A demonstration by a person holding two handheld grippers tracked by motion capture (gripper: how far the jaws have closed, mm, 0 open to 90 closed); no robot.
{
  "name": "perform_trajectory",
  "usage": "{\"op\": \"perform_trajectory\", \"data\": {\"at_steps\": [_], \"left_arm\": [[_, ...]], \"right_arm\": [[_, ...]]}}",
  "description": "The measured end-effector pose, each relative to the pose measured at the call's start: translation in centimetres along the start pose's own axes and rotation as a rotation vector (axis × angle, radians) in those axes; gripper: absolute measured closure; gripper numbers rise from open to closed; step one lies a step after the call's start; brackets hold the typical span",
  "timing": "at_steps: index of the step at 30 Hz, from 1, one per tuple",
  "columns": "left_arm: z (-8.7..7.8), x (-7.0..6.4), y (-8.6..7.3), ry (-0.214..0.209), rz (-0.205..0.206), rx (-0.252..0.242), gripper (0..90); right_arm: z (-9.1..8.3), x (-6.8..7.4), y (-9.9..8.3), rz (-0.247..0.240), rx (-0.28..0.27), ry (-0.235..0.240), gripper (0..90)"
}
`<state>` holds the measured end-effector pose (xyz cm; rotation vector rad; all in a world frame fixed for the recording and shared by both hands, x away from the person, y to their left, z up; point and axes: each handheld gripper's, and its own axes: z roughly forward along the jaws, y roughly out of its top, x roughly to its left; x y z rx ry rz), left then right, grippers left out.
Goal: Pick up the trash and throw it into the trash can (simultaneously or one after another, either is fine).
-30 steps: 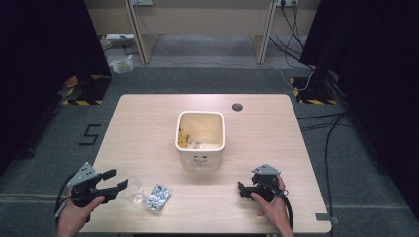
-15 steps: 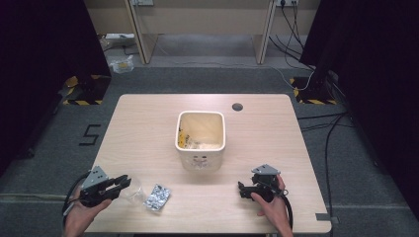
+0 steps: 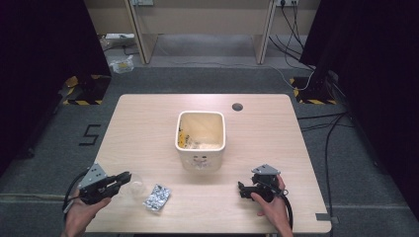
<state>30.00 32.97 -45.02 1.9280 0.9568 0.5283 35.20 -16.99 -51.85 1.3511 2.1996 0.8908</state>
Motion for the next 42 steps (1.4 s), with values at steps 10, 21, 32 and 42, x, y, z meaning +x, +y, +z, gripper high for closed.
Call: {"op": "perform_trajectory", "data": {"at_steps": [10,21,32,42], "left_arm": [[0.7,1.0,2.0,0.03,-0.003,-0.034,81.8],[1.5,2.4,3.5,0.05,-0.031,-0.072,81.6],[2.0,3.2,6.1,0.054,-0.019,-0.105,81.6],[2.4,3.4,9.1,0.046,0.007,-0.116,81.6]], "right_arm": [[0.0,0.0,0.0,0.0,0.0,0.0,2.3],[0.0,0.0,0.0,0.0,0.0,0.0,2.3],[0.0,0.0,0.0,0.0,0.0,0.0,2.3],[0.0,0.0,0.0,0.0,0.0,0.0,2.2]]}}
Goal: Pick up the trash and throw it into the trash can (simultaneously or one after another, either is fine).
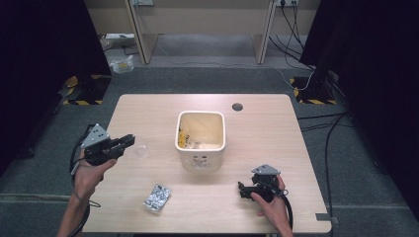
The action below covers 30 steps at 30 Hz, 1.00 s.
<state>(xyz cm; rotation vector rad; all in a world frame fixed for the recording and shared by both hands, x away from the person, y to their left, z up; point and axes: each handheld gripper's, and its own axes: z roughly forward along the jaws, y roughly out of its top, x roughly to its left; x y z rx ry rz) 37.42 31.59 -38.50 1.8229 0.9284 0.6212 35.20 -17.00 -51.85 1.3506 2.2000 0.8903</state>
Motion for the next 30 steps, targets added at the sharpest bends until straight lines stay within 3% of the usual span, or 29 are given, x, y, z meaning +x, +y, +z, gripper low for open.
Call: {"op": "perform_trajectory", "data": {"at_steps": [12,30], "left_arm": [[1.1,-0.5,2.7,-0.019,0.021,-0.031,81.6],[2.7,-1.1,5.3,-0.06,0.028,-0.053,81.6]], "right_arm": [[0.0,0.0,0.0,0.0,0.001,0.001,2.2],[0.0,0.0,0.0,-0.002,0.0,0.001,2.2]]}}
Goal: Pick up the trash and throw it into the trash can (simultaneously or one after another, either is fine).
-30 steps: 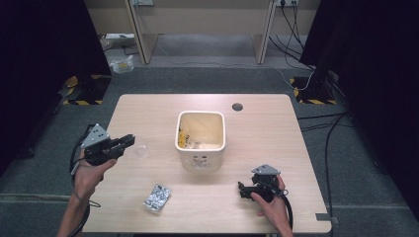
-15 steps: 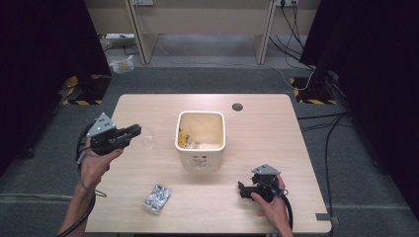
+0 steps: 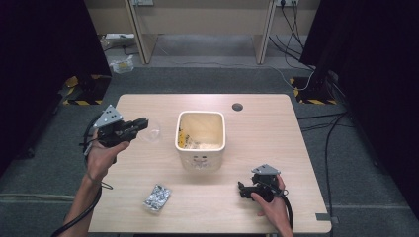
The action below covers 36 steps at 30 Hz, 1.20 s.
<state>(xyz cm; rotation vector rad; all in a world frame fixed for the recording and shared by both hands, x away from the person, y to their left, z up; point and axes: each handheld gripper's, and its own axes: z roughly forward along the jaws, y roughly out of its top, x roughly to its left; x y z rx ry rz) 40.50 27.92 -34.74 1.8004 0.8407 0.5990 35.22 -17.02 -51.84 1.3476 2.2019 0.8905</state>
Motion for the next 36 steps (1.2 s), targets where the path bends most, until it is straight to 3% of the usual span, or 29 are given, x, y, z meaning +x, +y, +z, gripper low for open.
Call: {"op": "perform_trajectory", "data": {"at_steps": [9,15,26,36], "left_arm": [[1.0,-0.7,1.8,-0.015,0.027,0.0,81.6],[1.9,-0.7,2.8,-0.055,0.027,0.037,81.5],[2.6,-1.1,4.4,-0.078,0.05,0.055,81.5],[3.6,-2.1,5.8,-0.107,0.059,0.042,81.5]], "right_arm": [[0.0,0.0,0.0,0.0,0.0,0.0,2.2],[0.0,0.0,0.0,-0.002,0.0,0.0,2.2],[0.0,0.0,0.0,-0.004,0.0,0.0,2.2],[0.0,0.0,0.0,-0.003,-0.002,0.0,2.2]]}}
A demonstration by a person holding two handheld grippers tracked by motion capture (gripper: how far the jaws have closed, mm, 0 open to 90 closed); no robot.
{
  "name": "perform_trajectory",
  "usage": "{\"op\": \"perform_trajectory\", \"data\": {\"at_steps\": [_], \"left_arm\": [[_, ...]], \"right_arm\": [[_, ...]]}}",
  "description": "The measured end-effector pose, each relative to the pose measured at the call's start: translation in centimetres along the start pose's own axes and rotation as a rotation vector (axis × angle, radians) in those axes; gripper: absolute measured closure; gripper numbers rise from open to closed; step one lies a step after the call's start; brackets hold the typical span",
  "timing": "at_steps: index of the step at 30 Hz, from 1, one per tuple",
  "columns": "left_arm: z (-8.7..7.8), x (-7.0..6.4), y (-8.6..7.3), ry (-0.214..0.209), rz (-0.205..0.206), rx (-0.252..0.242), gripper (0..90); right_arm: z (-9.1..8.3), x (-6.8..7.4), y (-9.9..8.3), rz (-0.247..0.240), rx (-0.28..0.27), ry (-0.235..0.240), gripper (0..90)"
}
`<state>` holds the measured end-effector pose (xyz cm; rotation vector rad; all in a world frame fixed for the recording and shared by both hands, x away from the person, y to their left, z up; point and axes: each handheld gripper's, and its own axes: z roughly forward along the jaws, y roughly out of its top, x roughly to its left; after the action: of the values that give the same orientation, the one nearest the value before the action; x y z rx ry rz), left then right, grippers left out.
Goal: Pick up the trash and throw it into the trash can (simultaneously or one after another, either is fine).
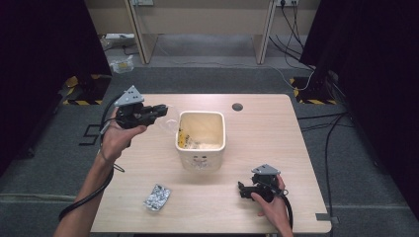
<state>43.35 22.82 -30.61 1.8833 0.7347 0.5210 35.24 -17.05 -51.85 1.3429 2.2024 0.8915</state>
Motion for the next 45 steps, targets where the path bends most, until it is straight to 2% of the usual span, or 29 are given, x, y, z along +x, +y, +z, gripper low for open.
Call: {"op": "perform_trajectory", "data": {"at_steps": [7,13,21,29,35,45], "left_arm": [[1.4,-1.2,0.7,-0.037,0.013,0.003,81.5],[2.8,-1.9,0.4,-0.067,0.005,0.009,81.4],[4.4,-2.5,0.0,-0.086,0.002,0.026,81.3],[6.1,-2.8,-0.5,-0.095,-0.002,0.054,81.1],[7.7,-3.1,-1.6,-0.105,-0.009,0.089,80.9],[9.5,-3.5,-2.9,-0.091,0.0,0.14,80.2]], "right_arm": [[0.0,0.0,0.0,0.0,0.0,0.0,2.2],[0.0,0.0,0.0,-0.001,0.0,0.0,2.2],[0.0,0.0,0.0,-0.001,0.0,0.0,2.2],[0.0,0.0,0.0,-0.001,0.0,0.0,2.2],[0.0,0.0,0.0,0.002,0.002,0.002,2.2],[0.0,0.0,0.0,0.0,0.001,0.001,2.2]]}}
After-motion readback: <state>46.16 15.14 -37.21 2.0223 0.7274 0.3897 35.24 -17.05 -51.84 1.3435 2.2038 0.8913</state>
